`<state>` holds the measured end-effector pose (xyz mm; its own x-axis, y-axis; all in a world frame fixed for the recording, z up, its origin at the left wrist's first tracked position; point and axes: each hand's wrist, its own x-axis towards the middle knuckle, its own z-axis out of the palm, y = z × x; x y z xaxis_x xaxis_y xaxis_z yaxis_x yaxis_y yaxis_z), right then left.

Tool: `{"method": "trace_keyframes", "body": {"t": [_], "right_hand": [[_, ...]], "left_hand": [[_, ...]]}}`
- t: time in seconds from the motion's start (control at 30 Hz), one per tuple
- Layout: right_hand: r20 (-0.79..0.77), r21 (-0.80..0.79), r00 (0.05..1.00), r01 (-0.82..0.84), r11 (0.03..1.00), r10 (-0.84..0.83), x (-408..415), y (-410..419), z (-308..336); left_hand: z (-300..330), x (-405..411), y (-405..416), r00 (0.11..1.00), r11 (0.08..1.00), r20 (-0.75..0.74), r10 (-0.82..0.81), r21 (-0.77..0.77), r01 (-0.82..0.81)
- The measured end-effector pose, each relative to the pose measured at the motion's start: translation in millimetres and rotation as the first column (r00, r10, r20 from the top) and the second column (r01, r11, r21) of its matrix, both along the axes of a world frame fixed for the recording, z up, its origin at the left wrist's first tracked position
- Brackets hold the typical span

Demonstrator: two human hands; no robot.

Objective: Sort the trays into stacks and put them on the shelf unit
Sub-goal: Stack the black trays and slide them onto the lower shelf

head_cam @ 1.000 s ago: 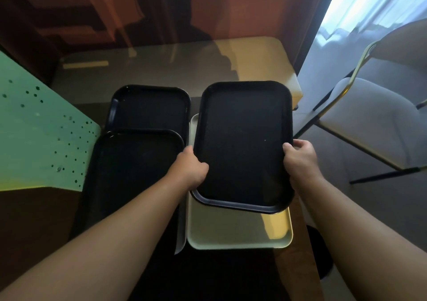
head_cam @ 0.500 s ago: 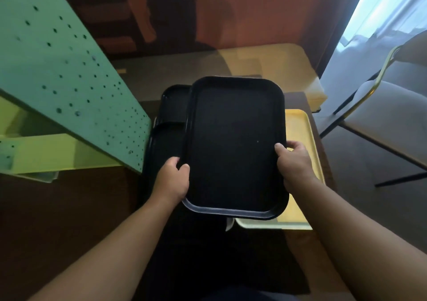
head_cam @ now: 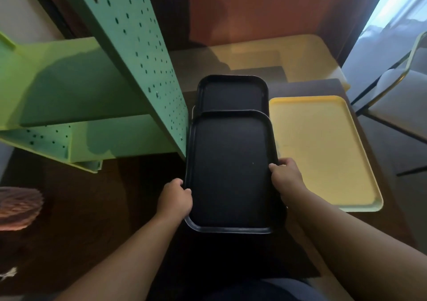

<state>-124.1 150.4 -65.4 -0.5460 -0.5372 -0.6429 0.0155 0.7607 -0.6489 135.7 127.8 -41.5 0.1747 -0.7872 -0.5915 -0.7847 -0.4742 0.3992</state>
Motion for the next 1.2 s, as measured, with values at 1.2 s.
{"method": "trace_keyframes", "body": {"t": [1.2], "right_hand": [[0.174, -0.177, 0.973, 0.185, 0.967, -0.154, -71.4, -123.2, -5.5]], "left_hand": [[-5.0, -119.3, -103.7, 0.925, 0.926, -0.066, 0.375, -0.031, -0.377]]}}
